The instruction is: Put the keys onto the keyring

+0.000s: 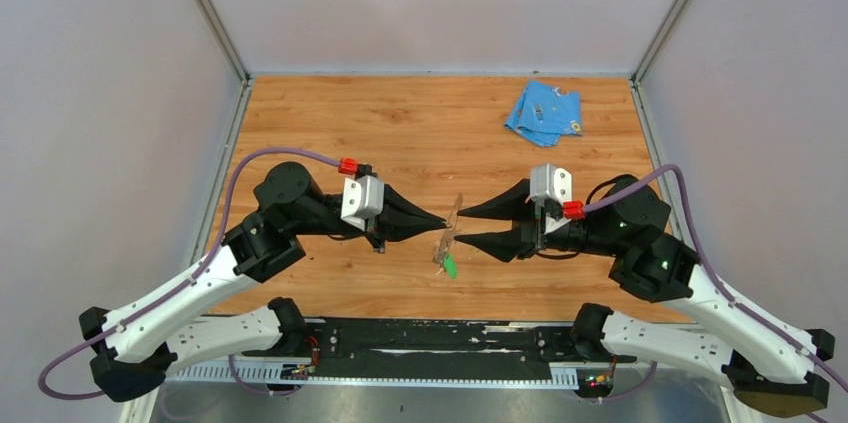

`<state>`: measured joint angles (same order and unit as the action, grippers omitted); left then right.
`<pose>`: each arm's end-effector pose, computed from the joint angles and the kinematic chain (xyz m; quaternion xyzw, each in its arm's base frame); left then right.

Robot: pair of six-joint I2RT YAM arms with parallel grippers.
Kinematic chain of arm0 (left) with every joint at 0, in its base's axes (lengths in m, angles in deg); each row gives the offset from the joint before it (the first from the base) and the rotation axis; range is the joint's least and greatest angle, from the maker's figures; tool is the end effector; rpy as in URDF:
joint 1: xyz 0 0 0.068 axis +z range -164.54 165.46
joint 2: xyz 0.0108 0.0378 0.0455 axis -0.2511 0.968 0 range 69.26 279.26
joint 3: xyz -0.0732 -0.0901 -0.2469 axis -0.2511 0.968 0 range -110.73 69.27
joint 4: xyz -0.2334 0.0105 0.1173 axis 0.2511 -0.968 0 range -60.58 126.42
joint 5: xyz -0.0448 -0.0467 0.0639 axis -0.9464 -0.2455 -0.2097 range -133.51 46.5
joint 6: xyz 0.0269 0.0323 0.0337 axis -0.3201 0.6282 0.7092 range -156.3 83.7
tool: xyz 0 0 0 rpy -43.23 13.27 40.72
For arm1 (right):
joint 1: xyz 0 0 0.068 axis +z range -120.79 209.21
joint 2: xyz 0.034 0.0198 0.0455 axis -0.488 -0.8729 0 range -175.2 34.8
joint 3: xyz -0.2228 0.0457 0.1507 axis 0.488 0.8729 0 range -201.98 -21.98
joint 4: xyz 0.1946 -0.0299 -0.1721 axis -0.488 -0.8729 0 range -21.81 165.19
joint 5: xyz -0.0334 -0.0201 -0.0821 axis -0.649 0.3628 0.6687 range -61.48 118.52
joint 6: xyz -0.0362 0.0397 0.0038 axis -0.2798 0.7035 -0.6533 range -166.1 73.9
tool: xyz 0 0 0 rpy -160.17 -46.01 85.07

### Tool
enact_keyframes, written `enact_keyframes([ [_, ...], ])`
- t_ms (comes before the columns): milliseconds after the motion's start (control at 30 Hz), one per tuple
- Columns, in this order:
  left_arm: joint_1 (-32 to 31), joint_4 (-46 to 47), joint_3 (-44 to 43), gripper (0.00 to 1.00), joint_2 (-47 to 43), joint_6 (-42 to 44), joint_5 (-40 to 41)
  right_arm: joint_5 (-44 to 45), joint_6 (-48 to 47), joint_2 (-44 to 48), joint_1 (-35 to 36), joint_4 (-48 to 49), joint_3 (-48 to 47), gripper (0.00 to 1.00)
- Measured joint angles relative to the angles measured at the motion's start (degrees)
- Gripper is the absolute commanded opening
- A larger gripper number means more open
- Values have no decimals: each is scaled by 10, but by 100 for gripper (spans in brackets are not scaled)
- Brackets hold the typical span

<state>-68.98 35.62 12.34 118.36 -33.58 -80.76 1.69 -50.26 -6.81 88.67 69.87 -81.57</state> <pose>0.0889 -0.1616 0.4184 0.5104 0.4368 -0.5000 0.5465 0.0574 0.1290 0.4448 -0.4743 0.4209 0.4809 0.6055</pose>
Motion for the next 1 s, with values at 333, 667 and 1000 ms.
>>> enact_keyframes([
  [333, 0, 26, 8, 0, -4, -19, 13, 0, 17, -29, 0, 6, 0, 29],
  [667, 3, 38, 21, 0, -15, -20, 3, 0, 29, -32, 0, 4, 0, 1],
  [1000, 2, 45, 45, 0, -19, -1, -29, -2, 55, -33, 0, -51, -16, 0],
])
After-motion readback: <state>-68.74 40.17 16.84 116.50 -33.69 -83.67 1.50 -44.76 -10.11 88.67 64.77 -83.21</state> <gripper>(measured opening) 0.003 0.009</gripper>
